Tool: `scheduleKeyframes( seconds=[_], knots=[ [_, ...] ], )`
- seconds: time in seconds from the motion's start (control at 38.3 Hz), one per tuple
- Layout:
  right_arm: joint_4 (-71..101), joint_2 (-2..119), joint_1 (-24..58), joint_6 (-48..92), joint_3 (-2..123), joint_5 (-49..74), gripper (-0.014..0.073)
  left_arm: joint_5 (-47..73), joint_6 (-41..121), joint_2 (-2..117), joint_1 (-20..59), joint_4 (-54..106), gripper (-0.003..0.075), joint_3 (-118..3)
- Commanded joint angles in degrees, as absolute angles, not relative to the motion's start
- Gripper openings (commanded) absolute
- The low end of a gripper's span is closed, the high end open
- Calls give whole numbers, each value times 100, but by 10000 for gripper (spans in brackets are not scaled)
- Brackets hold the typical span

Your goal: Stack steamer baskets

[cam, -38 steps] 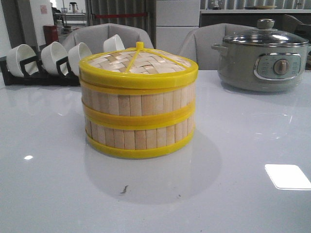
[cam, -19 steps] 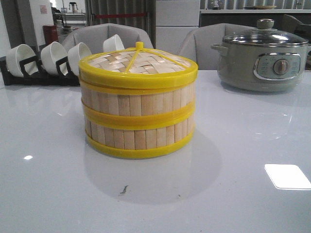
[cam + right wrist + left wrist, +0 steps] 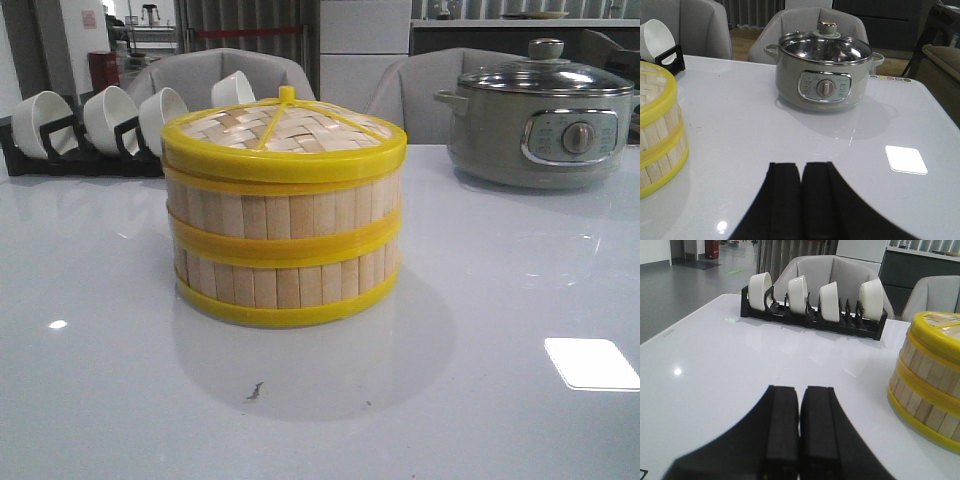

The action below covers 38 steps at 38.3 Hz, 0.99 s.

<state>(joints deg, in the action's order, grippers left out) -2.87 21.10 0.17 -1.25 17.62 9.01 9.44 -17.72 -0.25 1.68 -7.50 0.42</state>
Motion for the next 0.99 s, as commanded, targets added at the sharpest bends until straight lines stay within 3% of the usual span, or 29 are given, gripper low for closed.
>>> scheduleKeyframes(
  seconds=[0.0,0.23,0.42,0.97],
  knots=[
    [-349,2126,-20,-93,1938,384,55,417,-1764,-97,188,-752,86,36],
    [-349,2126,-20,-93,1938,384,55,443,-1702,-85,188,-473,86,48],
    [-349,2126,-20,-93,1938,384,55,420,-530,-85,188,123,86,48],
    [-349,2126,-20,-93,1938,384,55,692,-383,-108,188,-257,86,48]
  ],
)
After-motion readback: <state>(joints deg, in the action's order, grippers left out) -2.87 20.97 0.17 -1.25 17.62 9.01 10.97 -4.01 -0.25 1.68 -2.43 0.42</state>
